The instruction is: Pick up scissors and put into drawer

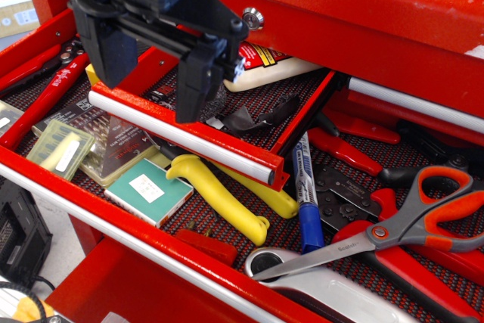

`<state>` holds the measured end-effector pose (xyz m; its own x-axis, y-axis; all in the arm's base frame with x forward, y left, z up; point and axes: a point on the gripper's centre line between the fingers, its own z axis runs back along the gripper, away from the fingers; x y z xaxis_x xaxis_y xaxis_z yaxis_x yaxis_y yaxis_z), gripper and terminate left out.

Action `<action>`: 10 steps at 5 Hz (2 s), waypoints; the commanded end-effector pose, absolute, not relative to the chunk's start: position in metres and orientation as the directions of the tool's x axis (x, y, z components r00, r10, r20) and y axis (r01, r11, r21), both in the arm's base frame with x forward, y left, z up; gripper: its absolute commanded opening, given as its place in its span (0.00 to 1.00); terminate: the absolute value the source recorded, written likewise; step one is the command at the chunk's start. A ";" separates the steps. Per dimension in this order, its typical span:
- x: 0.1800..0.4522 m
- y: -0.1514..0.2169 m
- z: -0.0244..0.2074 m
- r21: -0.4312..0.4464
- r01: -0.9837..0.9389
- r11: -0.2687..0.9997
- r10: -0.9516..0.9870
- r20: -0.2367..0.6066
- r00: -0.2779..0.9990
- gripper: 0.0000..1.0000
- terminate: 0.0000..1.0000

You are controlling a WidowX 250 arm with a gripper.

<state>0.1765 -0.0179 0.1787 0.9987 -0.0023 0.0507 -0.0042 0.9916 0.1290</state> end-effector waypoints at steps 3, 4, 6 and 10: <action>0.231 -0.119 0.148 0.110 0.373 0.921 -0.383 0.095 0.919 1.00 0.00; 0.237 -0.139 0.123 0.071 0.388 0.919 -0.394 0.164 0.904 1.00 0.00; 0.243 -0.161 0.093 0.024 0.386 0.922 -0.381 0.222 0.897 1.00 0.00; 0.236 -0.172 0.055 -0.058 0.329 0.943 -0.300 0.288 0.909 1.00 0.00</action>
